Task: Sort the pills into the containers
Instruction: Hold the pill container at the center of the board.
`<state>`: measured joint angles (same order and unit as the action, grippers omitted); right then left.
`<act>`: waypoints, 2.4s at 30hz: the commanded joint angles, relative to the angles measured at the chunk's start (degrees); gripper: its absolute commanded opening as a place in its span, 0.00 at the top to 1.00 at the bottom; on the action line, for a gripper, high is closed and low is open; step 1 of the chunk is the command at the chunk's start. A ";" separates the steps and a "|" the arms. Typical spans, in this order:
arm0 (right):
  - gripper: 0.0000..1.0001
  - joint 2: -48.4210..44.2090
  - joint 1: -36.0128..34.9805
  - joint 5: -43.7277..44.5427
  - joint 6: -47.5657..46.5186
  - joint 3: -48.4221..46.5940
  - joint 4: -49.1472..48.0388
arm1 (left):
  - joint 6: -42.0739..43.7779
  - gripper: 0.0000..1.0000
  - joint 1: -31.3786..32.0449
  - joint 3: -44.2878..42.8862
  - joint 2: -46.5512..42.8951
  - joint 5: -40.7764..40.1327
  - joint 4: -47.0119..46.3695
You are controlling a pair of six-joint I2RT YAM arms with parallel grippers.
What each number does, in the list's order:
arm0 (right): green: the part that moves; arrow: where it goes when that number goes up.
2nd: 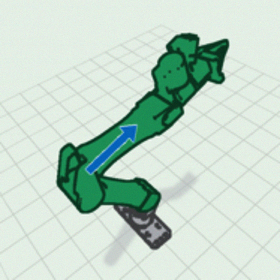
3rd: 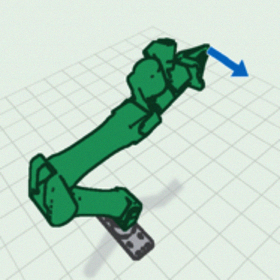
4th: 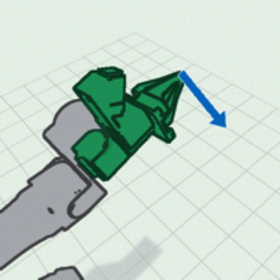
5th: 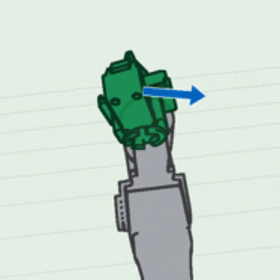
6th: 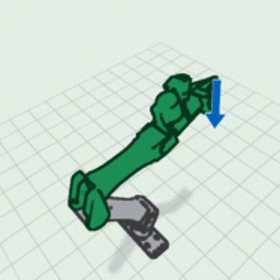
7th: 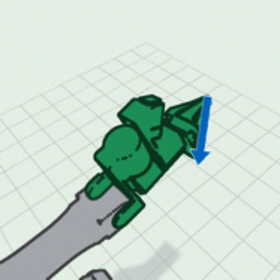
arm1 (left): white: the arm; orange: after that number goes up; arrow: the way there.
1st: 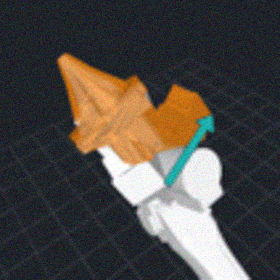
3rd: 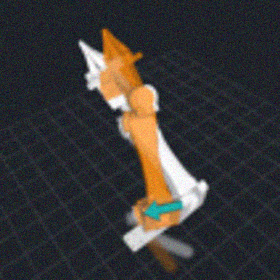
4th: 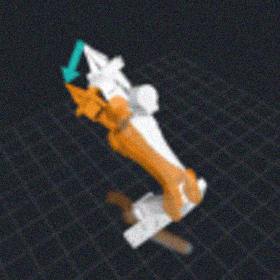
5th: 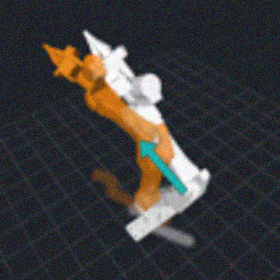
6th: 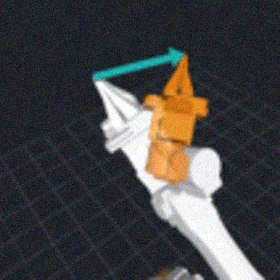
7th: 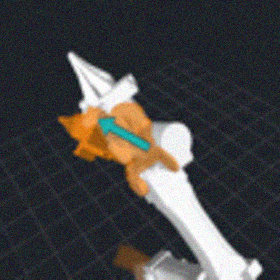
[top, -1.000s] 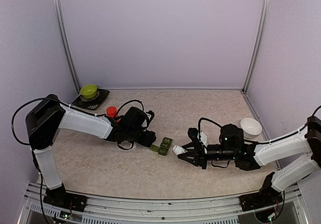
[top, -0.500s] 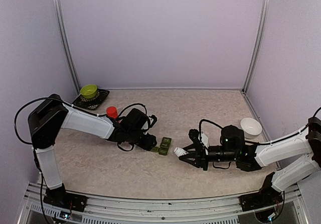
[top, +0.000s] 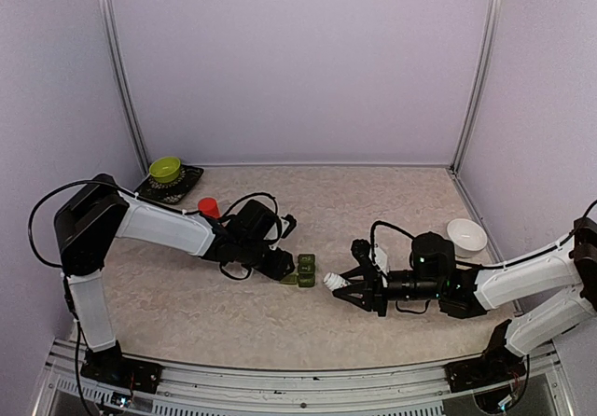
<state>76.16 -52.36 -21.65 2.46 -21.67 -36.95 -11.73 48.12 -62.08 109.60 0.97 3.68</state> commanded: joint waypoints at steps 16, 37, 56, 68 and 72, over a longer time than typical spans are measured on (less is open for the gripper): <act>1.00 3.97 1.46 3.31 -0.08 -3.24 4.50 | -3.55 0.45 3.03 1.82 -3.25 5.29 -2.80; 1.00 12.46 3.70 3.45 -1.58 -11.82 10.61 | -0.46 0.41 0.62 -4.35 -1.76 3.33 -2.28; 1.00 15.17 4.58 2.85 -1.67 -15.20 15.32 | 1.96 0.47 1.11 -4.44 0.40 3.44 -2.78; 1.00 15.75 4.57 3.24 -1.45 -16.28 17.03 | 2.59 0.49 1.41 -5.83 3.02 1.09 -1.05; 1.00 15.94 4.67 3.21 -1.58 -16.72 17.44 | 2.59 0.51 1.28 -6.27 3.78 1.00 -0.51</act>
<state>91.35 -48.18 -18.37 0.99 -36.93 -20.29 -9.93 49.23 -66.74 111.87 2.81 2.22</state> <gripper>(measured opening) 0.312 0.499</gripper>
